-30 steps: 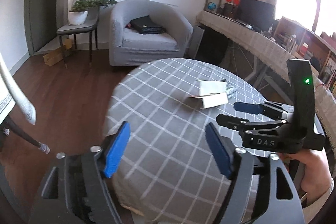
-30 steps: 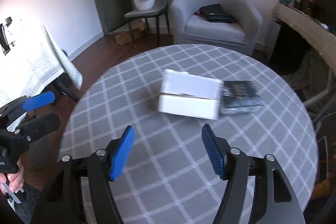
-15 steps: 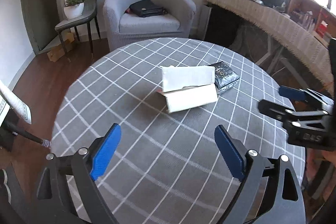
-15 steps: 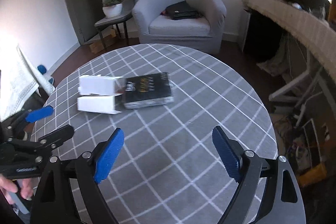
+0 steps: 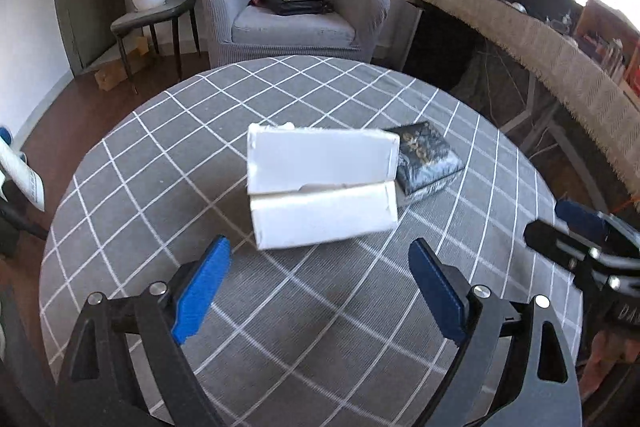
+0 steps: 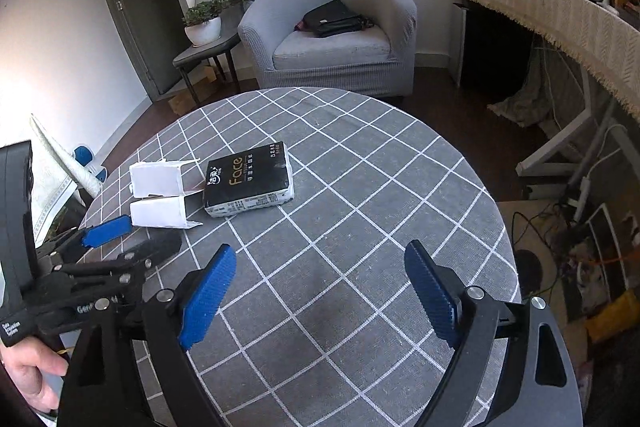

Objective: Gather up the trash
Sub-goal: 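Grasp the white tissue box with the left gripper while the right gripper grasps the black Face pack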

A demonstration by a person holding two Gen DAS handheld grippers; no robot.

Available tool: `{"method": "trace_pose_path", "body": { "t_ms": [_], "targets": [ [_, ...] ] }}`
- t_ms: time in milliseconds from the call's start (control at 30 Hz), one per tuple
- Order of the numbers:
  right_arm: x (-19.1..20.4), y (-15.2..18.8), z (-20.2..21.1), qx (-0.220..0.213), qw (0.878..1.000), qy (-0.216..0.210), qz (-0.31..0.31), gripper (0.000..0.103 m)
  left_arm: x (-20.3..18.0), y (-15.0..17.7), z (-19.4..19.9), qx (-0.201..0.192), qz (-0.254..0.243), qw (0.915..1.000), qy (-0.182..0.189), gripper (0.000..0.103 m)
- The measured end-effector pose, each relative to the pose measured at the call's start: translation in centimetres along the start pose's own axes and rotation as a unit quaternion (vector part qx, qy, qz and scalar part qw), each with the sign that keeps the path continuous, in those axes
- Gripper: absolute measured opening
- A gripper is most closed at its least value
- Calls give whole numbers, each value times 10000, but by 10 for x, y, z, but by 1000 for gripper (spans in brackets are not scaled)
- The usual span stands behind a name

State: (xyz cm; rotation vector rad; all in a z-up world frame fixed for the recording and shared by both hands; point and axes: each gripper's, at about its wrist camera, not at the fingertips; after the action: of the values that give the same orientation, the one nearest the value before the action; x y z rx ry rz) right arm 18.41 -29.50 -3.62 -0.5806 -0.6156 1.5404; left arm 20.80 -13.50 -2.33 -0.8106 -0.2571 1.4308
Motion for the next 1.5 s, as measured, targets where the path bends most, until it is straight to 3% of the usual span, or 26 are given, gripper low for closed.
{"method": "trace_pose_path", "body": {
  "t_ms": [333, 400, 433, 467, 900, 1500],
  "targets": [
    [4, -6, -7, -40, 9999, -69, 117, 87, 4, -11, -16, 4, 226, 9996, -152, 92],
    [7, -8, -8, -75, 9997, -96, 207, 87, 6, -12, -15, -22, 214, 9997, -78, 89],
    [10, -9, -9, -80, 9996, -129, 249, 87, 7, -12, -15, -25, 170, 9998, -86, 80],
    [12, -10, -10, -88, 9994, -164, 286, 87, 8, -13, -14, -8, 142, 9998, -114, 77],
    [65, -18, -29, -3, 9955, -385, 868, 87, 34, -21, 9, -108, -119, 9999, 51, 77],
    [95, -34, -62, 216, 9953, 163, 928, 87, 69, -19, 26, -37, -277, 9988, 409, 77]
  ]
}}
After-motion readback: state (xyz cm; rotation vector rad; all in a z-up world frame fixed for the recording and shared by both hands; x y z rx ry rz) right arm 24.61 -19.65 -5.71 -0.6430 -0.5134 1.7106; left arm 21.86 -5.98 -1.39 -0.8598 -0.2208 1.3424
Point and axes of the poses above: each gripper's, at about its wrist camera, not at the fingertips, and z roughly against the way its jaws point, x to its left, y to its underside, and after that the axes turned 13 degrees about y, right-handed
